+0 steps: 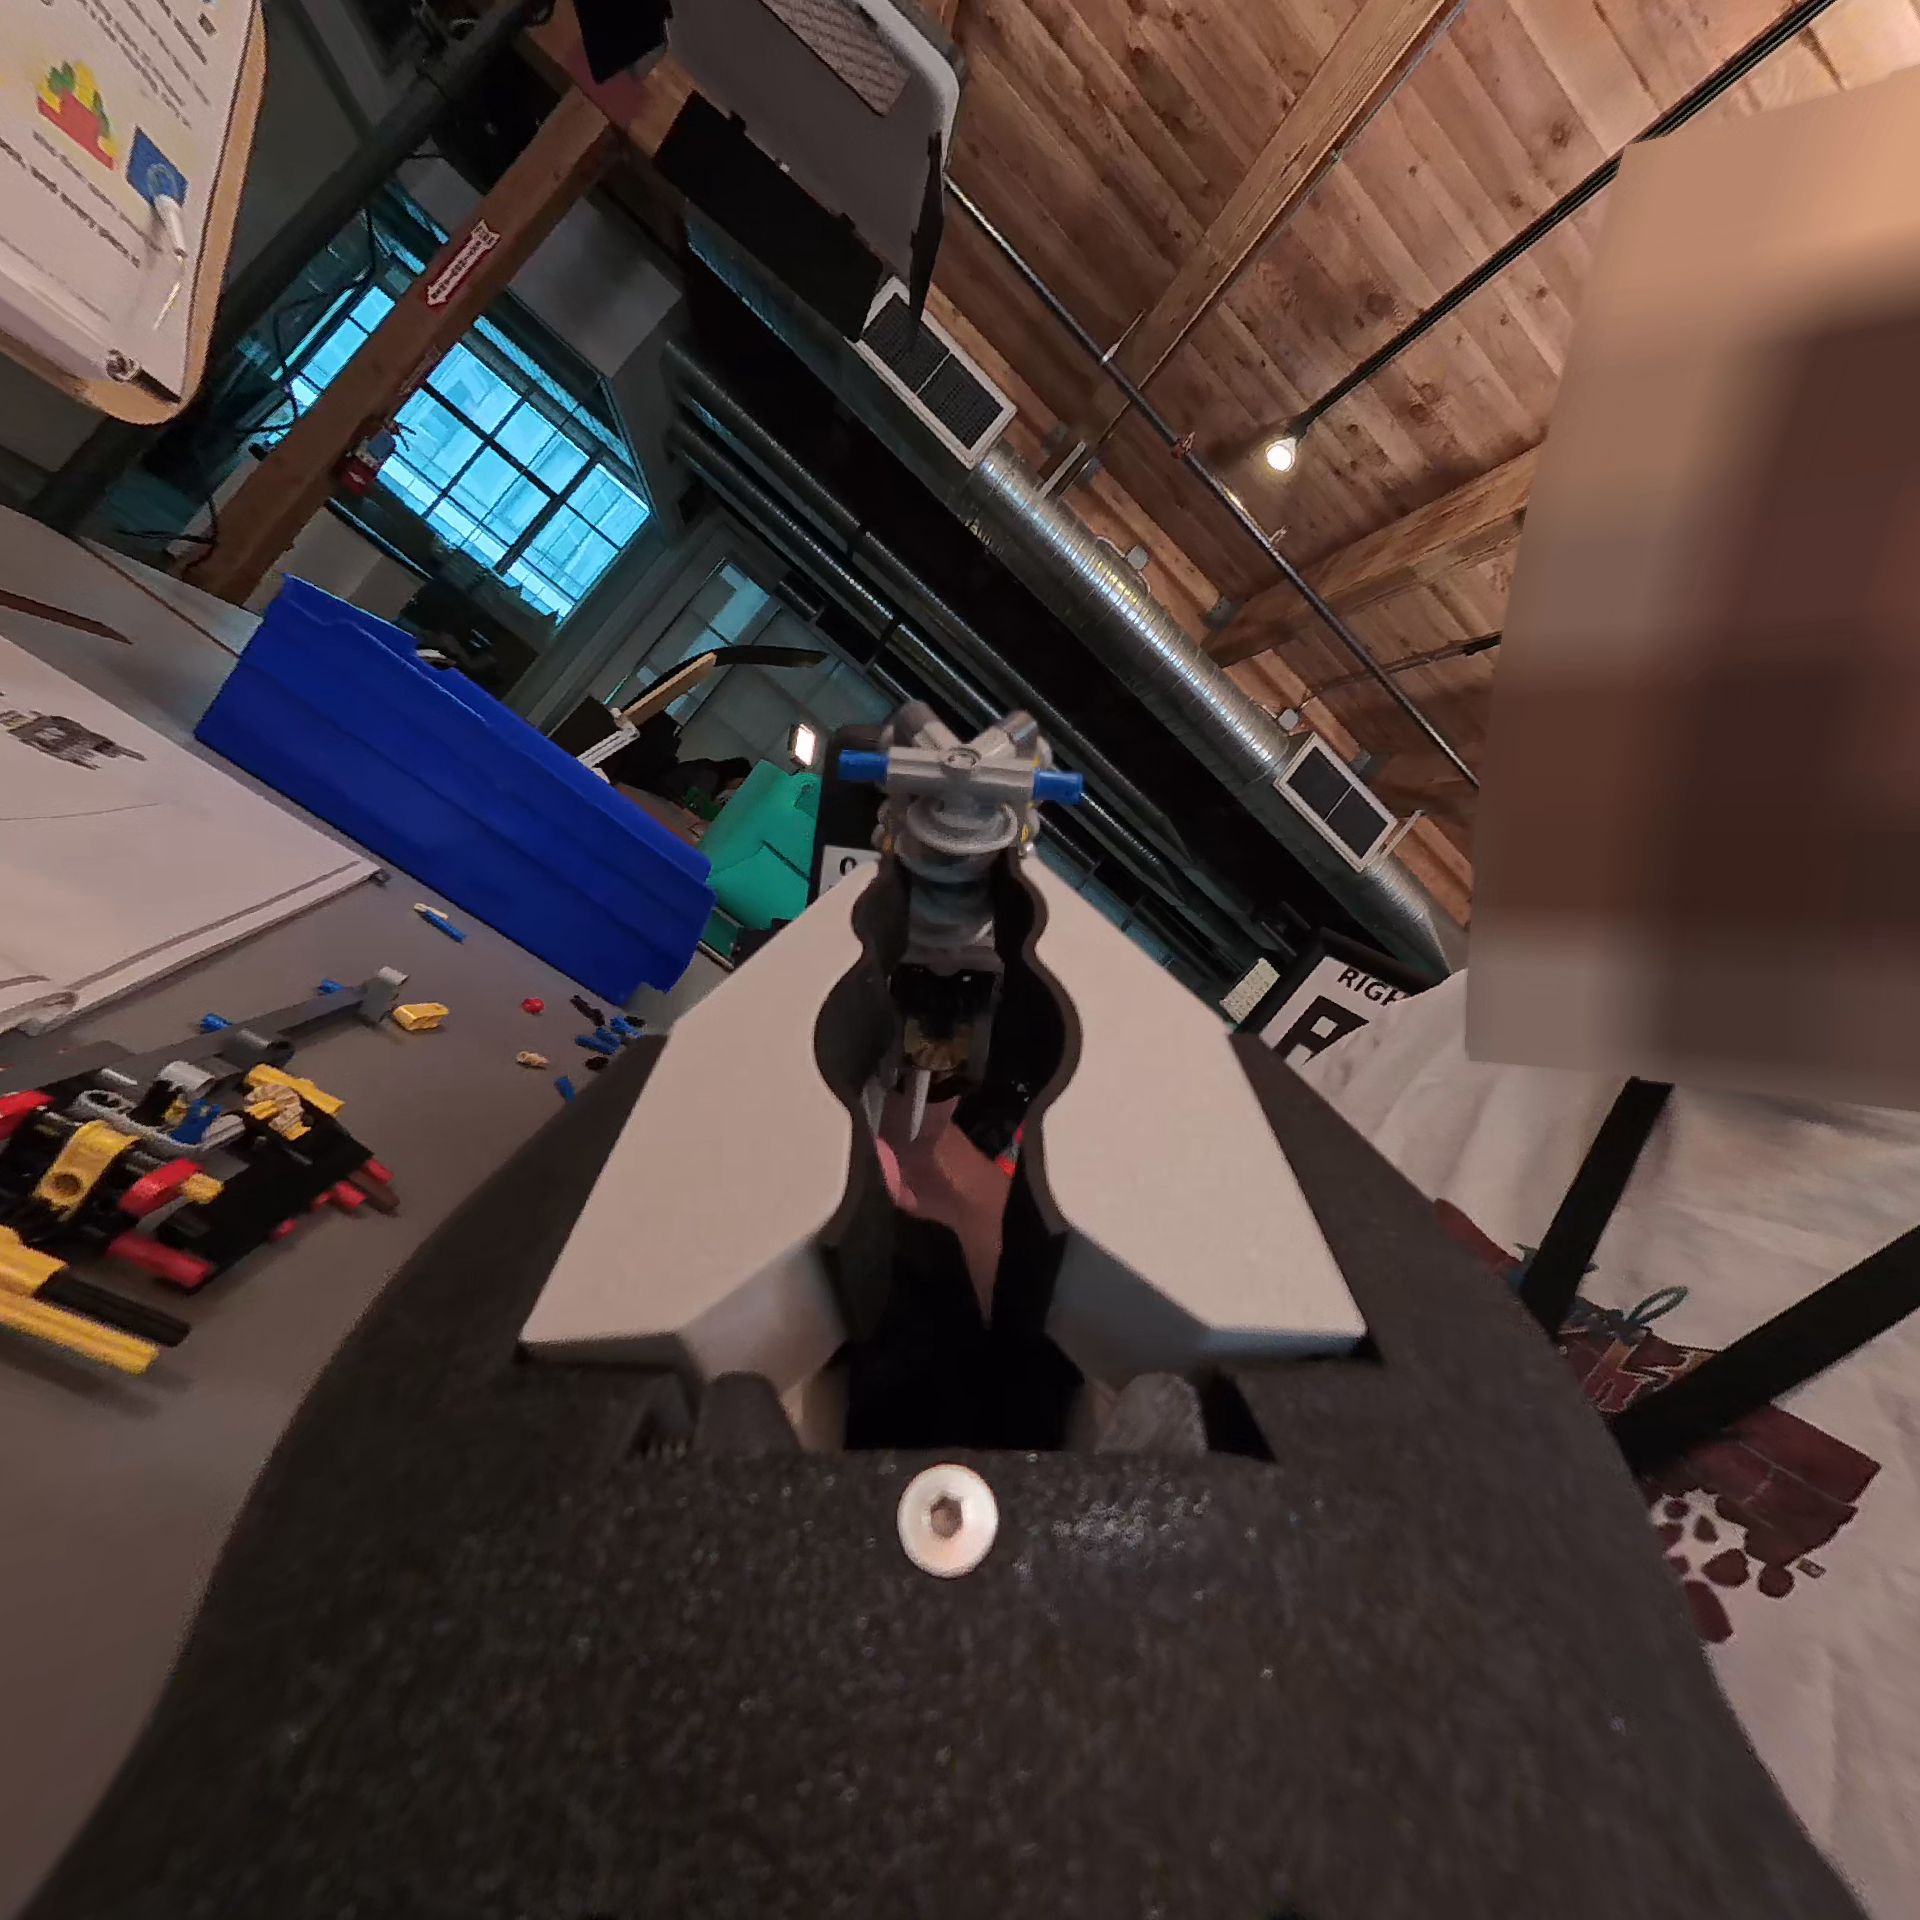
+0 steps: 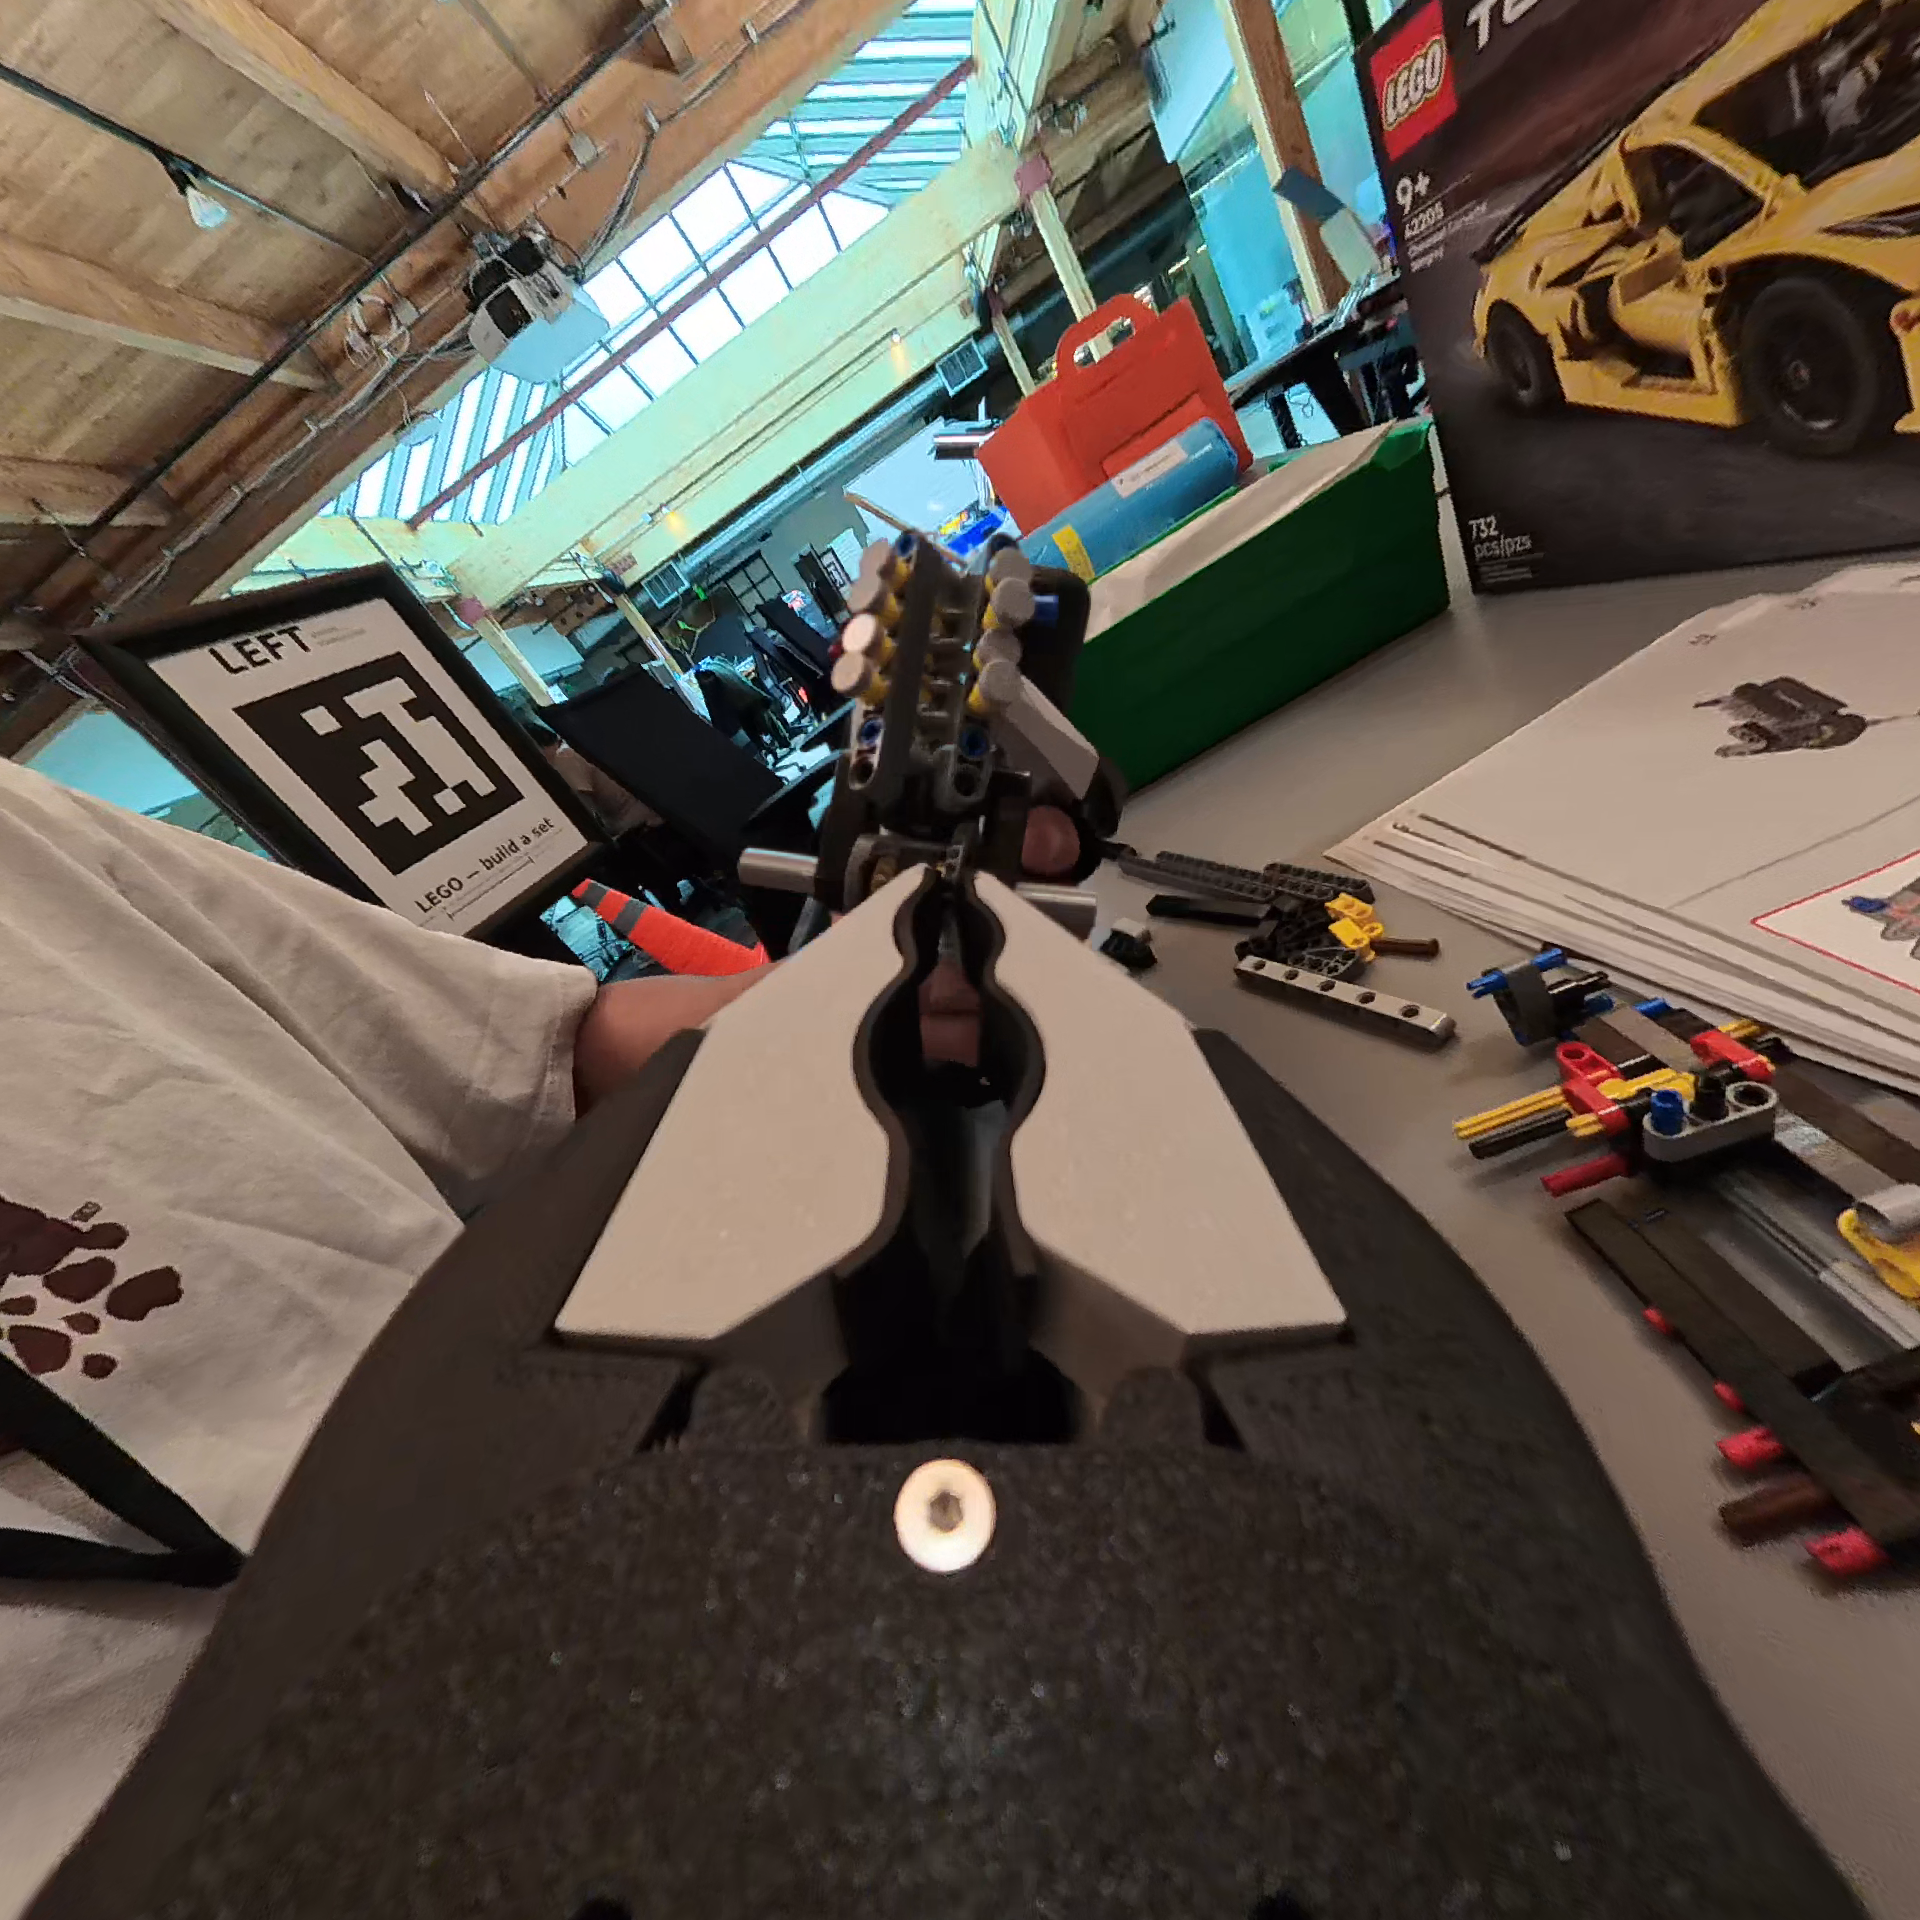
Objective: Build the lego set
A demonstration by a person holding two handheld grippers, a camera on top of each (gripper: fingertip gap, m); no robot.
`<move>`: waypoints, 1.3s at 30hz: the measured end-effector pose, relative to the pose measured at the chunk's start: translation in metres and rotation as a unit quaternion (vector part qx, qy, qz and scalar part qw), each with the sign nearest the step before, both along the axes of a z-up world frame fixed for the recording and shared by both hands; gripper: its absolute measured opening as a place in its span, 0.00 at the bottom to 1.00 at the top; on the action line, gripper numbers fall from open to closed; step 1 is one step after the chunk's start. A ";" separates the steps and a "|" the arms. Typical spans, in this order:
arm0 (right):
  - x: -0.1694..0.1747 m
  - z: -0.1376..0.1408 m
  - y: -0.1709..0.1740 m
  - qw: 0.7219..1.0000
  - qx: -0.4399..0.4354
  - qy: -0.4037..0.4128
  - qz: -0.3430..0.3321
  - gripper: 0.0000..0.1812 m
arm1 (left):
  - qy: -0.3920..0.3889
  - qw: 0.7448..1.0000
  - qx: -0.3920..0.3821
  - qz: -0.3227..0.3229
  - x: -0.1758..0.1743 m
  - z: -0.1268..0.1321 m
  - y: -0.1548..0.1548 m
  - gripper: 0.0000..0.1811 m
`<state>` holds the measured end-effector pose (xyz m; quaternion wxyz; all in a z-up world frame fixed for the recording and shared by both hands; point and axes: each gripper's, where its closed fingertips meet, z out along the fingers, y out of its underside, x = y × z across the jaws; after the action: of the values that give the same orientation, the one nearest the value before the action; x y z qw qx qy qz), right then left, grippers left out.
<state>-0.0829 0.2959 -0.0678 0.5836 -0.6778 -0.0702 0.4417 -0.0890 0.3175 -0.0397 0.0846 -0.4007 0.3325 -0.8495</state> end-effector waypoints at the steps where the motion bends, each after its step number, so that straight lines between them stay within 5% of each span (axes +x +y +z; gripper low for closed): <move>1: -0.002 -0.001 -0.001 1.000 0.000 -0.005 0.002 0.01 | -0.001 1.000 -0.001 -0.002 0.000 0.000 0.000 0.08; 8: 0.000 -0.009 0.004 0.999 -0.010 -0.036 -0.014 0.05 | -0.006 0.999 -0.034 0.006 -0.002 0.003 0.011 0.08; 12: -0.004 -0.007 0.004 0.999 -0.006 -0.035 -0.008 0.16 | -0.009 0.999 -0.038 0.002 -0.002 0.004 0.010 0.07; 17: -0.003 0.000 0.005 0.952 0.120 -0.252 -0.128 0.16 | 0.010 0.997 -0.073 0.023 0.004 -0.003 0.024 0.08; 20: -0.007 -0.006 0.012 0.924 0.129 -0.317 -0.169 0.14 | 0.024 0.994 -0.095 0.039 0.008 -0.009 0.033 0.08; 31: 0.002 -0.010 0.020 0.917 0.117 -0.326 -0.197 0.06 | 0.046 0.995 -0.086 0.038 0.015 -0.015 0.028 0.08; 39: 0.011 -0.015 0.021 0.915 0.102 -0.334 -0.203 0.05 | 0.085 0.992 0.009 0.090 0.018 -0.026 0.028 0.14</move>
<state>-0.0719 0.3171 -0.0825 0.6691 -0.7223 -0.1670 0.0519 -0.0714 0.3457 -0.0653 0.1353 -0.4989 0.3086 -0.7985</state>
